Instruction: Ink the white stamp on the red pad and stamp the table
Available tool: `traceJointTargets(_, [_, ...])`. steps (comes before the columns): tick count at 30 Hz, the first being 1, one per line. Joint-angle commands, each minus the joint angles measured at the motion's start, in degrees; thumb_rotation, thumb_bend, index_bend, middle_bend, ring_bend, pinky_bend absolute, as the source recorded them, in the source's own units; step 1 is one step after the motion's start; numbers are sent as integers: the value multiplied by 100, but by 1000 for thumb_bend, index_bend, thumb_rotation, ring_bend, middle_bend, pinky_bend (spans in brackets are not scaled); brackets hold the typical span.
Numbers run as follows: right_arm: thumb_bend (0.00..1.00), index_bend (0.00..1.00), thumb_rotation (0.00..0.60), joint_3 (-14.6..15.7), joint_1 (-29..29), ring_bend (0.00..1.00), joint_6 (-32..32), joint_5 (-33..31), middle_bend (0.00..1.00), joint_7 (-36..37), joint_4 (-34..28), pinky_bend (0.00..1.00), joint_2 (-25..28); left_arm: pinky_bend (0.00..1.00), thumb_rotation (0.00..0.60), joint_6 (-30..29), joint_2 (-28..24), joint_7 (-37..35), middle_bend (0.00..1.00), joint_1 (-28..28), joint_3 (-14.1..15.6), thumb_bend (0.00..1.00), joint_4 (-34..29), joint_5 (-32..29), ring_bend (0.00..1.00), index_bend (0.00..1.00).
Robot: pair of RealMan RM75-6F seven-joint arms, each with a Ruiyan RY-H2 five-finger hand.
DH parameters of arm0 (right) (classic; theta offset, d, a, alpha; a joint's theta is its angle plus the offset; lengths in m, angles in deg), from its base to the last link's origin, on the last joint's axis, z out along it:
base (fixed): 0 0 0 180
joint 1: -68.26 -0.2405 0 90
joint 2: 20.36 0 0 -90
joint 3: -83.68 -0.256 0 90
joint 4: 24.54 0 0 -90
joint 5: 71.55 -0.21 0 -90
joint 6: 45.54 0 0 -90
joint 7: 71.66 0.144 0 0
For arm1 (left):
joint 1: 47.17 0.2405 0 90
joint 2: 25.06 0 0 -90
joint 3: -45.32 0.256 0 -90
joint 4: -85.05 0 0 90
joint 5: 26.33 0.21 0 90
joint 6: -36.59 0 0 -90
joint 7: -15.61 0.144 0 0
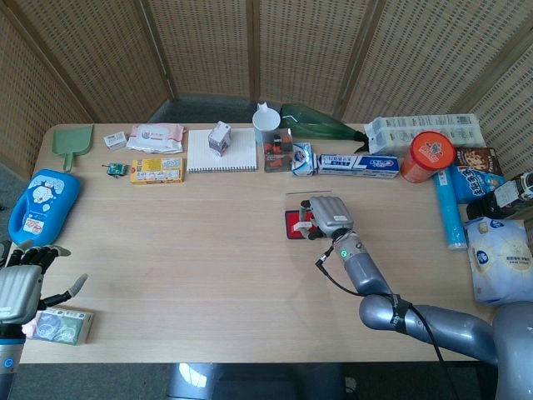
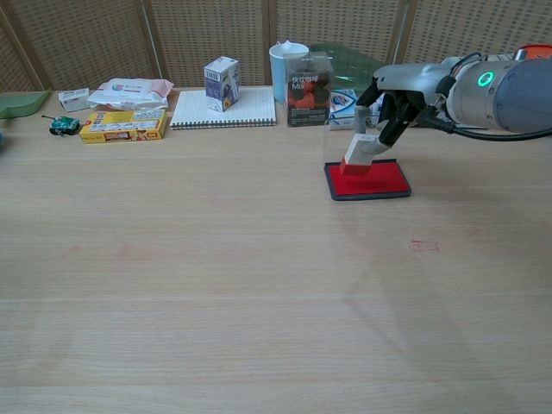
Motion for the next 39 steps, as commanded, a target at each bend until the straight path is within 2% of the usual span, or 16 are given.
traceJointTargets(1, [425, 717, 600, 89, -111, 1000, 12, -106, 1000, -116, 200, 1000, -118, 121, 179, 19, 9, -12, 333, 5, 0, 210, 32, -28, 282, 329])
traceJointTargets(12, [425, 724, 600, 315, -353, 1000, 56, -147, 1000, -414, 765, 1000, -445, 121, 183, 111, 88, -59, 333, -1, -6, 209, 166, -110, 282, 329])
traceJointTargets(39, [425, 735, 600, 359, -584, 1000, 276, -473, 1000, -588, 1338, 1000, -771, 121, 181, 126, 140, -172, 333, 41, 4, 210, 311, -136, 282, 330])
